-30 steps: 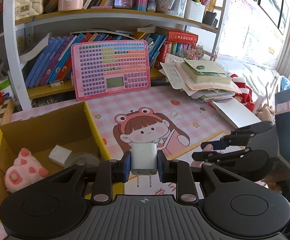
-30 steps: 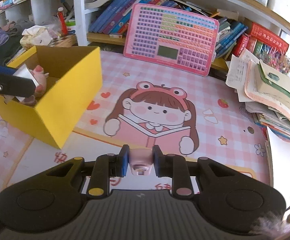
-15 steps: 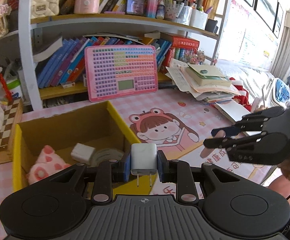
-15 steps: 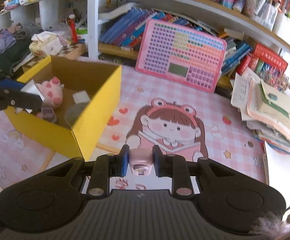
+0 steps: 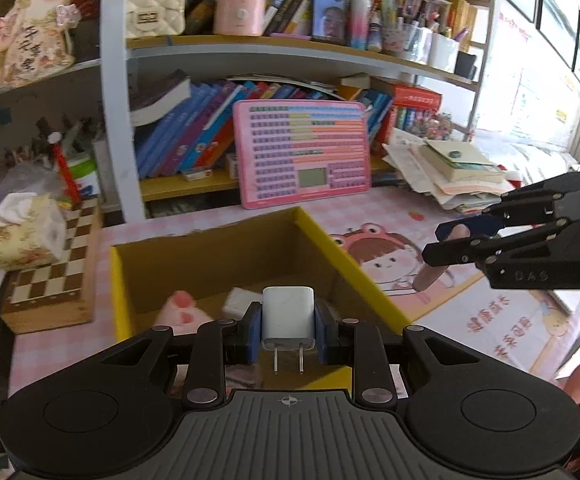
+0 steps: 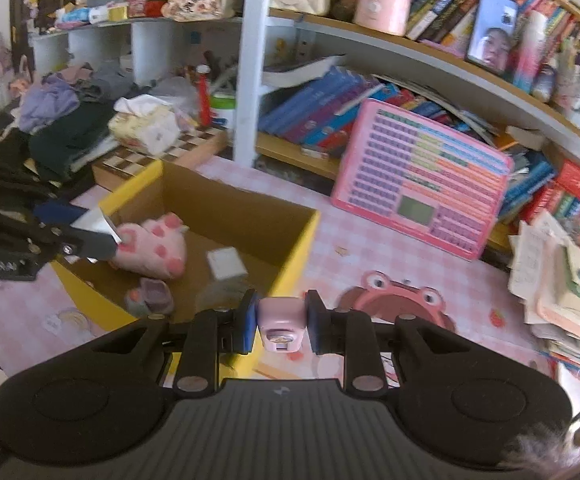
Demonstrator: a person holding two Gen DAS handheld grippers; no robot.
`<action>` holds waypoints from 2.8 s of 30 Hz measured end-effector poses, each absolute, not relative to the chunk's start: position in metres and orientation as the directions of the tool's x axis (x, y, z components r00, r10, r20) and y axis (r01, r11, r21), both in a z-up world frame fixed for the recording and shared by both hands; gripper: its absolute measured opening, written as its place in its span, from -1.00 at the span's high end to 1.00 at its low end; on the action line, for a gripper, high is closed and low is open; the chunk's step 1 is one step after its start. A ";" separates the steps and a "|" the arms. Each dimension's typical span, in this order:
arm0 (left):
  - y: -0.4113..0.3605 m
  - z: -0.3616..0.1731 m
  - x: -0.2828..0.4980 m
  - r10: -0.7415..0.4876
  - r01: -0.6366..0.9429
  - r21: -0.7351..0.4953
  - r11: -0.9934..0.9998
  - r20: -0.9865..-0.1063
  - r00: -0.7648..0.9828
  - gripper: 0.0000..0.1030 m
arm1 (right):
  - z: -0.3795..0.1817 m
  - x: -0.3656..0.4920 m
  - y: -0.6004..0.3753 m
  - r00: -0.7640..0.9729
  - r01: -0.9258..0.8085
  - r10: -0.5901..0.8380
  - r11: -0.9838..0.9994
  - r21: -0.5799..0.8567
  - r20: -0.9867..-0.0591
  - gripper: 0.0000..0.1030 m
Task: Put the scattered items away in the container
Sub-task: 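Carry the charger and pink stick with both tools over the yellow box, then open right tool to drop the pink stick while left tool releases the charger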
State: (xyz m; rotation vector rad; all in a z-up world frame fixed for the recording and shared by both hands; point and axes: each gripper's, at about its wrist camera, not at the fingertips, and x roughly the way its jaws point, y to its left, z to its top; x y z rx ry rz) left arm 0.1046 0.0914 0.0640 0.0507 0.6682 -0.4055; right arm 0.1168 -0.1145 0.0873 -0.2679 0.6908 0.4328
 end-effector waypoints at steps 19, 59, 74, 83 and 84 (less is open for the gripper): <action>0.119 0.031 0.151 -0.255 0.307 -0.041 0.951 -0.669 0.698 0.52 | 0.071 0.185 -0.037 0.619 -0.617 0.369 0.774 -0.139 -0.694 0.55; 0.062 -0.024 0.205 -0.180 0.455 0.091 0.886 -0.837 0.517 0.51 | -0.013 0.314 0.049 0.448 -0.667 0.298 0.739 -0.093 -0.843 0.55; 0.059 -0.027 0.202 -0.184 0.460 0.092 0.883 -0.834 0.520 0.51 | -0.018 0.313 0.059 0.454 -0.680 0.292 0.724 -0.116 -0.842 0.53; 0.063 -0.022 0.199 -0.192 0.451 0.088 0.888 -0.820 0.538 0.45 | -0.022 0.311 0.061 0.448 -0.668 0.295 0.738 -0.097 -0.844 0.33; 0.064 -0.021 0.199 -0.195 0.449 0.086 0.889 -0.818 0.541 0.42 | -0.021 0.310 0.060 0.450 -0.668 0.298 0.738 -0.095 -0.842 0.27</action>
